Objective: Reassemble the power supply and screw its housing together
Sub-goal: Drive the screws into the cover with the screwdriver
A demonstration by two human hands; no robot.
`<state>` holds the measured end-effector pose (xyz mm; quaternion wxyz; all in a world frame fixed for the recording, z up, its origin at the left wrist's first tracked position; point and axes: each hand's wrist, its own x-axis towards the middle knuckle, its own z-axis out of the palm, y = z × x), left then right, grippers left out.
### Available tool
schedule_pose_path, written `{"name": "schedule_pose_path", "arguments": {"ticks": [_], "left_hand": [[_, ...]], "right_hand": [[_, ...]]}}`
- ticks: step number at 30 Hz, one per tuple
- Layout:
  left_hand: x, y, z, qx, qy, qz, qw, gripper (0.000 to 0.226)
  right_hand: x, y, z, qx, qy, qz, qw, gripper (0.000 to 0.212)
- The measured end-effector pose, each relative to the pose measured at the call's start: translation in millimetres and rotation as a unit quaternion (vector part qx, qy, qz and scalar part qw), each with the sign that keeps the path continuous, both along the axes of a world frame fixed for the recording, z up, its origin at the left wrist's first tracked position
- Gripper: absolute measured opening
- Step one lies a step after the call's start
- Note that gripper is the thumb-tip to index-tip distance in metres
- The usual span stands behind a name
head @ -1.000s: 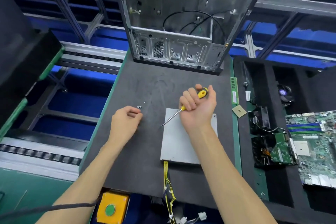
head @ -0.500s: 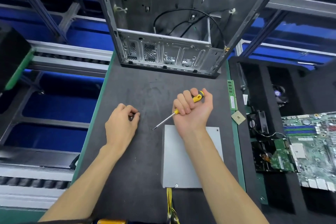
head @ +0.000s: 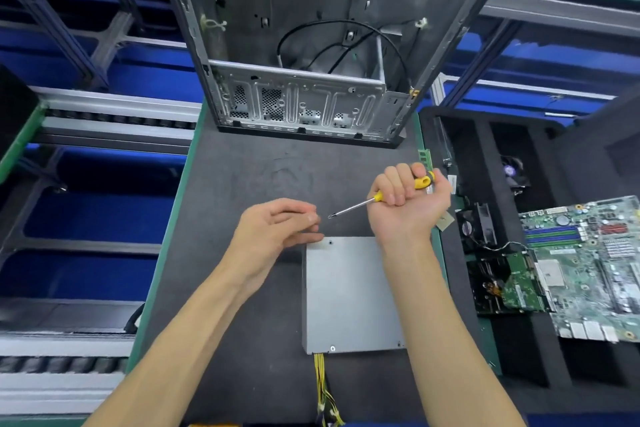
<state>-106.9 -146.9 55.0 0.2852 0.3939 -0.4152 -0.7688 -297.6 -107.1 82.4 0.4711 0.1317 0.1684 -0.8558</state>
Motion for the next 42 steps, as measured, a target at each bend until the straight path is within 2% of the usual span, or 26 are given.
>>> {"name": "schedule_pose_path", "arguments": {"ticks": [4, 10, 13, 16, 22, 27, 33, 42], "left_hand": [[-20, 17, 16, -0.005, 0.027, -0.039, 0.999, 0.010], [-39, 38, 30, -0.061, -0.057, -0.025, 0.996, 0.008], [-43, 51, 36, -0.068, -0.052, -0.038, 0.996, 0.010], [-47, 61, 41, -0.077, -0.051, -0.032, 0.995, 0.011], [-51, 78, 46, -0.149, -0.104, -0.009, 0.983, 0.008], [-51, 86, 47, -0.078, -0.070, 0.001, 0.995, 0.009], [-56, 93, 47, -0.192, -0.126, 0.006, 0.973, 0.011], [-68, 88, 50, -0.231, -0.108, -0.025, 0.967, 0.014]], "right_hand": [[-14, 18, 5, -0.012, 0.017, -0.021, 1.000, 0.035], [-28, 46, 13, -0.027, 0.029, -0.053, 0.998, 0.029], [-30, 57, 18, -0.026, 0.038, -0.059, 0.997, 0.024], [-31, 65, 21, -0.026, 0.025, -0.060, 0.998, 0.030], [-30, 79, 24, -0.018, 0.024, -0.058, 0.998, 0.024], [-30, 85, 23, -0.031, 0.003, -0.055, 0.998, 0.024], [-31, 87, 19, -0.022, -0.015, -0.058, 0.998, 0.024], [-45, 82, 21, -0.044, -0.031, -0.052, 0.997, 0.038]]}}
